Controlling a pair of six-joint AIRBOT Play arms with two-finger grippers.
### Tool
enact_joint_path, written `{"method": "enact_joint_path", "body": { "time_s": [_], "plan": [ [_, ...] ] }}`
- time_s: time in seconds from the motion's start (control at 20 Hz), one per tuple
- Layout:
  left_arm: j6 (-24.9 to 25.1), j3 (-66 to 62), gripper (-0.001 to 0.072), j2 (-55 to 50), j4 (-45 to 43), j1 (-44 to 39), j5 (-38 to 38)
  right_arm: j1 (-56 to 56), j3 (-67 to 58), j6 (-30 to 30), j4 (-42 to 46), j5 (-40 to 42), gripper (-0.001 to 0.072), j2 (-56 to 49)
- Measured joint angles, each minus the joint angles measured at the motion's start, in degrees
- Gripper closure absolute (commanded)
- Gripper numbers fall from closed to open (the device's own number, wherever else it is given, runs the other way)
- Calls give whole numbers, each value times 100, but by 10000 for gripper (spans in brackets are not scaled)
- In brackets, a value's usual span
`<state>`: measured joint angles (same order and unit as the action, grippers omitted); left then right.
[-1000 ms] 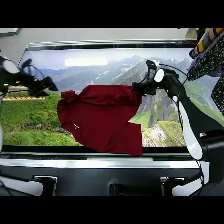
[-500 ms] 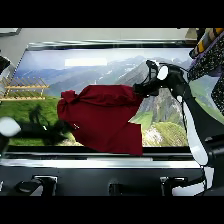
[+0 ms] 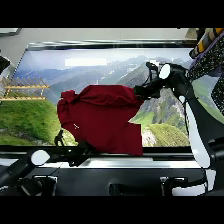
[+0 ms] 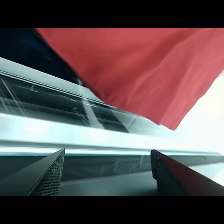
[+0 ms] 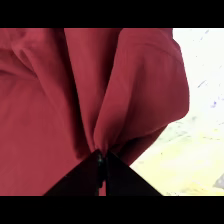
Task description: Fold the clothes and pants, and hang the long-sleeved shirts on hangers.
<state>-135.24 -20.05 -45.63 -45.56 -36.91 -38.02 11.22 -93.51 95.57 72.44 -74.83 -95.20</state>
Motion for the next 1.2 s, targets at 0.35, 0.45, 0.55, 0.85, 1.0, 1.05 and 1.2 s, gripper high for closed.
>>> {"method": "enact_joint_path", "body": {
  "time_s": [0.35, 0.45, 0.55, 0.85, 1.0, 1.05, 1.2],
  "plan": [
    [-109, -232, 96, -1113, 273, -455, 1080, 0, 0, 0, 0, -262, 684, 35],
    [-68, -374, 98, -1373, 302, -481, 1167, 0, 0, 0, 0, -284, 684, 57],
    [9, -509, 113, -1598, 306, -494, 1228, 0, 0, 2, 0, -306, 684, 70],
    [118, -745, 114, -1886, 315, -505, 1235, 0, 0, 0, 0, -321, 684, 107],
    [140, -772, 119, -1917, 317, -505, 1158, 0, 0, 0, -2, -321, 684, 120],
    [151, -776, 274, -1923, 317, -505, 1143, 0, 0, 0, -2, -321, 684, 122],
    [160, -782, 516, -1932, 315, -505, 1137, 0, 0, 0, -2, -321, 684, 142]
  ]
}}
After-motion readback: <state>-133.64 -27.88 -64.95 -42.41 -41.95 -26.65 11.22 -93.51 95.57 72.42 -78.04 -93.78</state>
